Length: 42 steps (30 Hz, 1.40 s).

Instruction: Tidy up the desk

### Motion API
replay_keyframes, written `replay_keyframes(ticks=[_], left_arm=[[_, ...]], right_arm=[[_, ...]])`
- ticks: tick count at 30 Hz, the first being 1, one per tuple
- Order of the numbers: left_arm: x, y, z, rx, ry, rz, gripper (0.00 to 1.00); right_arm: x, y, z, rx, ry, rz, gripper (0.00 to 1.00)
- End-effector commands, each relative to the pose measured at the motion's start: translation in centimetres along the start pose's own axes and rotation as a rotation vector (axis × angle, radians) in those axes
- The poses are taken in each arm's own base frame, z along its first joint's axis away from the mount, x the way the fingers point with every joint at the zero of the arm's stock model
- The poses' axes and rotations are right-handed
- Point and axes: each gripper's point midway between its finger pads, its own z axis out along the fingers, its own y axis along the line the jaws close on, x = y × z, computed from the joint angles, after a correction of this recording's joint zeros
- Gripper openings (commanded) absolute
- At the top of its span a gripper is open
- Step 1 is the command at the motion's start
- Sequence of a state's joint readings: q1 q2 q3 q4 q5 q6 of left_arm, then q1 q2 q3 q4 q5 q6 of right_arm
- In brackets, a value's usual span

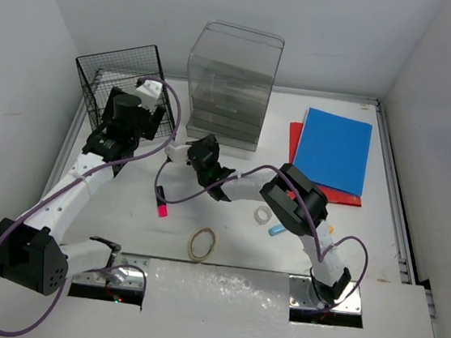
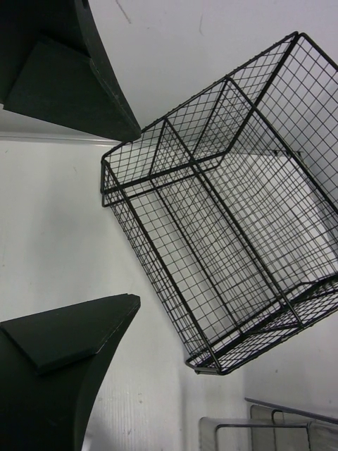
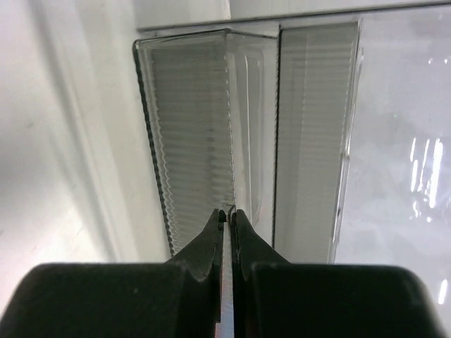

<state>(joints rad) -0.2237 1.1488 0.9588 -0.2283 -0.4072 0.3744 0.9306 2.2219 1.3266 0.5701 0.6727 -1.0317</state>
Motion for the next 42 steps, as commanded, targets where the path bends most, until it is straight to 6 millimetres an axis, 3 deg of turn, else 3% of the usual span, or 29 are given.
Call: replay_keyframes(ticks=[1,5,12,13,17,18,21,27,28,30,32,33,34,35,36,37,38,39,41,42], left_arm=[[-1.2,0.6,-0.4,-0.019,-0.053,-0.018,0.88],[-1.1,0.6,-0.4,-0.019,-0.053,-0.016,0.88],[-1.2,0.6,-0.6,-0.018,-0.058,-0.012,0.88],[-1.2,0.6,-0.6,-0.015,-0.059,-0.01,0.88],[-1.1,0.3,-0.7,-0.002,-0.061,-0.001,0.88],[-1.0,0.2,-0.7,0.006,-0.062,0.001,0.88],[-1.0,0.0,-0.8,0.015,-0.065,0.002,0.88],[-1.0,-0.5,-0.9,0.038,-0.066,0.01,0.89],[-1.1,-0.5,-0.9,0.04,-0.07,0.009,0.89],[-0.9,-0.6,-1.0,0.042,-0.068,0.009,0.88],[-0.9,-0.7,-1.1,0.048,-0.07,0.008,0.89],[-1.0,-0.6,-1.1,0.047,-0.072,0.005,0.89],[-0.9,-0.8,-1.1,0.052,-0.073,0.007,0.89],[-0.9,-0.9,-1.2,0.056,-0.075,0.005,0.89],[-1.0,-1.2,-1.3,0.065,-0.079,0.006,0.89],[-0.9,-1.5,-1.4,0.074,-0.081,0.006,0.89],[-1.1,-2.1,-1.5,0.095,-0.088,0.009,0.89],[-1.0,-2.4,-1.5,0.102,-0.088,0.013,0.89],[-1.1,-2.9,-1.6,0.113,-0.097,0.019,0.89],[-1.0,-3.4,-1.7,0.12,-0.096,0.029,0.89]], right_arm=[[-0.1,0.8,-2.2,-0.016,0.002,0.054,0.0],[-1.2,1.2,-4.6,-0.021,-0.033,0.07,0.0],[-1.9,1.9,-6.2,-0.074,-0.062,0.133,0.01],[-2.1,1.3,-6.5,-0.072,-0.078,0.151,0.03],[-2.7,1.3,-7.1,-0.114,-0.111,0.205,0.24],[-3.0,1.0,-7.2,-0.119,-0.123,0.215,0.37],[-3.1,1.0,-7.5,-0.13,-0.137,0.222,0.59],[-3.8,0.1,-9.1,-0.18,-0.198,0.302,0.81],[-4.4,0.3,-9.6,-0.218,-0.24,0.32,0.86],[-5.0,-1.2,-11.3,-0.238,-0.3,0.396,0.92],[-5.7,-1.8,-12.9,-0.315,-0.364,0.488,0.94],[-5.1,-4.3,-13.8,-0.307,-0.39,0.553,0.94],[-4.0,-4.3,-14.2,-0.359,-0.368,0.594,0.94],[-4.1,-4.8,-15.0,-0.434,-0.388,0.718,0.93],[-0.9,-7.3,-14.2,-0.413,-0.344,0.826,0.92],[1.5,-7.3,-14.1,-0.445,-0.278,0.918,0.91],[5.8,-7.6,-13.1,-0.434,-0.171,1.112,0.89],[7.9,-8.6,-13.3,-0.395,-0.139,1.2,0.88],[13.0,-6.5,-13.9,-0.356,0.041,1.285,0.87],[15.9,-6.6,-14.0,-0.296,0.122,1.28,0.87]])
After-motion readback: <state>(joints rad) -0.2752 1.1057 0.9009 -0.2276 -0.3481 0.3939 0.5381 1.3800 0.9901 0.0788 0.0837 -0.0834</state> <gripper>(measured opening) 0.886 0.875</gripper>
